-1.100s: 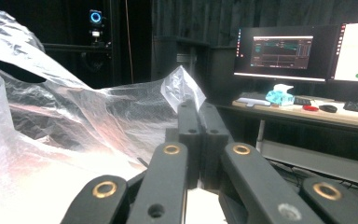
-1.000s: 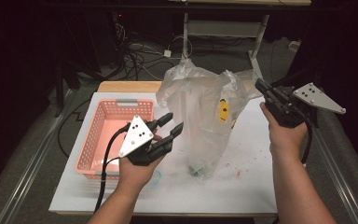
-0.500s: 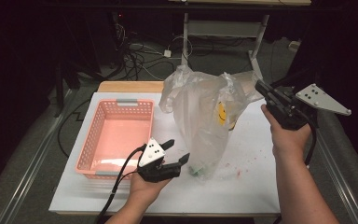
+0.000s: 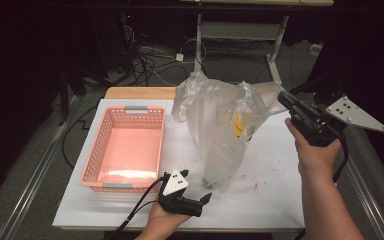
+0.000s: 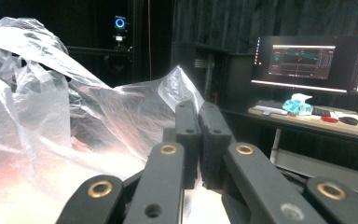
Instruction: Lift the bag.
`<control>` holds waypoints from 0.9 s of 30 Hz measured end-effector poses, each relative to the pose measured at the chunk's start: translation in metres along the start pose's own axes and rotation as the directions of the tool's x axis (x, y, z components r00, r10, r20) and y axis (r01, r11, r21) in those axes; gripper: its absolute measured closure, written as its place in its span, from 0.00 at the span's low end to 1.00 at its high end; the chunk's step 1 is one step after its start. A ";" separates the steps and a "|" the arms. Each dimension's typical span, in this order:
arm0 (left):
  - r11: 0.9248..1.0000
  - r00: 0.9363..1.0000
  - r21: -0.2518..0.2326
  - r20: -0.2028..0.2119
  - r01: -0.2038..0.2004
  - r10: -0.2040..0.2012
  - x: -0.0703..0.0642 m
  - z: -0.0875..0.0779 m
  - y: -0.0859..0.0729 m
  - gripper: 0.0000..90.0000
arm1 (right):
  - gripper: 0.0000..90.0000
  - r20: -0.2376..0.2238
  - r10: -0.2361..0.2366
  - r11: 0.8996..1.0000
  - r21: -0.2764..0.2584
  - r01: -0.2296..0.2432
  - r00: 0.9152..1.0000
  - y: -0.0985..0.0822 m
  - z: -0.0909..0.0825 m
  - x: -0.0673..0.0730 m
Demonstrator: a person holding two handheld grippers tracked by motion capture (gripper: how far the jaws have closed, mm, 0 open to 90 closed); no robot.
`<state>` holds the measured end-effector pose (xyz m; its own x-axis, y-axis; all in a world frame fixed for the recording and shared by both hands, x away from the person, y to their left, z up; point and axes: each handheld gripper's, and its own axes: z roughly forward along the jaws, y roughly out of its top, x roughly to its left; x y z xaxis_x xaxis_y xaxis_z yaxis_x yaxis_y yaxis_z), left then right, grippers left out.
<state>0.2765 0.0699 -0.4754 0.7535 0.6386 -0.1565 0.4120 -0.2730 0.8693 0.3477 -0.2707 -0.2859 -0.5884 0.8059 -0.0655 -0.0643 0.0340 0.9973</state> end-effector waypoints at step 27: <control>1.000 0.998 0.004 -0.055 -0.010 0.011 0.009 0.000 -0.005 0.00 | 0.59 -0.047 0.027 0.982 0.190 -0.018 0.999 -0.043 -0.025 -0.007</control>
<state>0.2816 0.0769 -0.4813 0.7284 0.6743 -0.1212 0.4064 -0.2829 0.8688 0.3343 -0.2931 -0.3292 -0.6269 0.7781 -0.0398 0.1005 0.1314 0.9862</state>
